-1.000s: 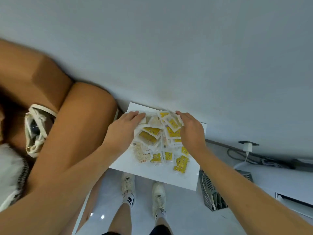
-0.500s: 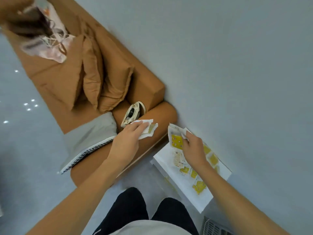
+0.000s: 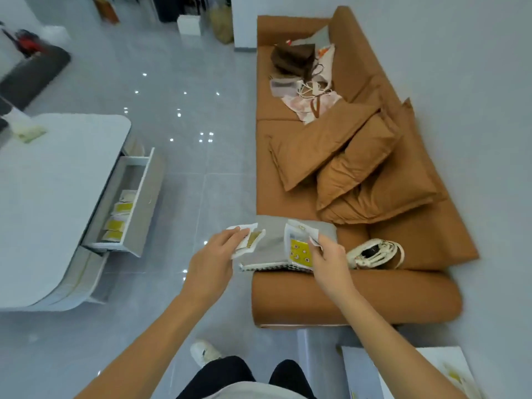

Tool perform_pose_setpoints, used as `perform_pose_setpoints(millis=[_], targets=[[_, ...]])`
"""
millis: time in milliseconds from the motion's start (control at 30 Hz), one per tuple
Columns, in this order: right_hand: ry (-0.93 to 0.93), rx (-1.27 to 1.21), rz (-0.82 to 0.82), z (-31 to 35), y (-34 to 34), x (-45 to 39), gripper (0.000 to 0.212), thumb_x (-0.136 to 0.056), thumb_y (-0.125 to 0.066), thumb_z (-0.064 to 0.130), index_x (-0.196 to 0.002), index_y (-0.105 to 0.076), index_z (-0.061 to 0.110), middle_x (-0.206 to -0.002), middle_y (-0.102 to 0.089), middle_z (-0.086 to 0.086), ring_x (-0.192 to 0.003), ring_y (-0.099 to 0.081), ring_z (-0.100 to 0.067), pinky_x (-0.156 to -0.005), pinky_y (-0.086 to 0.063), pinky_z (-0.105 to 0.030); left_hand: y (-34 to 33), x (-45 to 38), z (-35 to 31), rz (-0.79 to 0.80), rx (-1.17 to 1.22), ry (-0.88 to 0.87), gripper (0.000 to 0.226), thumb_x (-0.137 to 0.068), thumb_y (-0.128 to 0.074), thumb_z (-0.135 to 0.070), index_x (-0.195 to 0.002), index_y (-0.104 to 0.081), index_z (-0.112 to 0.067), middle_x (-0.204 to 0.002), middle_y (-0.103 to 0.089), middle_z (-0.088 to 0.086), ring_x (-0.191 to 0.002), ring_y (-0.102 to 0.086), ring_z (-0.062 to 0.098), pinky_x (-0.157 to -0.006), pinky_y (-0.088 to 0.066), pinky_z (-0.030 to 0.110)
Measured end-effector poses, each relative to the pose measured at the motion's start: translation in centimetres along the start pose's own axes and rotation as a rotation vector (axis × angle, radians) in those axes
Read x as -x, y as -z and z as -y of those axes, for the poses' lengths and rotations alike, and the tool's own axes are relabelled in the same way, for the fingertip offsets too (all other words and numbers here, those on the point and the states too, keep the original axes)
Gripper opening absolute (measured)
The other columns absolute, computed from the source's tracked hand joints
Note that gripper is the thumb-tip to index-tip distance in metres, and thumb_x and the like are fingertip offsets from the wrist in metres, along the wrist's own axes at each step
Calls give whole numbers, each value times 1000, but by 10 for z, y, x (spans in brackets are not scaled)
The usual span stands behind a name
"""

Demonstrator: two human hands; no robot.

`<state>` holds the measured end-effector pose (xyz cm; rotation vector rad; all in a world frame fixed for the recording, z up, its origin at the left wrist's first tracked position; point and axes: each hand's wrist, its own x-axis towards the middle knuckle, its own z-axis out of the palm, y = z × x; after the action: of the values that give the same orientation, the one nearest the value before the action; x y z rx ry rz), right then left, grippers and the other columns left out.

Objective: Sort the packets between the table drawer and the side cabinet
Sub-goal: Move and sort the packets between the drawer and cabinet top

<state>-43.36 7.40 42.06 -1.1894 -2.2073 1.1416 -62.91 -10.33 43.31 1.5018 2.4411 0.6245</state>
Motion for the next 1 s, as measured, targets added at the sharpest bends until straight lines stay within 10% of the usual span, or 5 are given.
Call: perform_pose_setpoints(millis=[167,567,700,1000], targets=[[65,-26,160,89,-128,-79,23,-102,-56,10,-116,-72,16,-71,-62,12,-65,-55,0,-62,-43,-28,65,1,129,-82,29,185,76,-81,-61,13,-144,-53,-28,-142,-54,-10,-112,-62,20,-72,-58,37],[292,24,580,252,-382,-250,25,-104,-52,8,-118,-72,13,-67,-55,18,-55,-54,8,-52,-38,-9,139,-51,364,-272,74,557,68,-84,-58,14,-142,-56,-21,-138,-58,1,-112,-60,25,-80,-57,42],[350,72,704,282,-480,-329,25,-103,-52,13,-117,-72,19,-80,-71,0,-71,-67,-12,-65,-56,-37,135,-105,450,-295,102,702,68,-84,-53,12,-143,-55,-23,-138,-57,-1,-115,-58,25,-80,-56,45],[575,453,1007,286,-727,-506,17,-99,-50,7,-106,-66,7,-79,-59,-5,-71,-54,-27,-60,-40,-34,30,-228,657,-467,355,1176,36,-104,-48,-12,-133,-62,-28,-114,-70,7,-102,-65,27,-78,-44,27]])
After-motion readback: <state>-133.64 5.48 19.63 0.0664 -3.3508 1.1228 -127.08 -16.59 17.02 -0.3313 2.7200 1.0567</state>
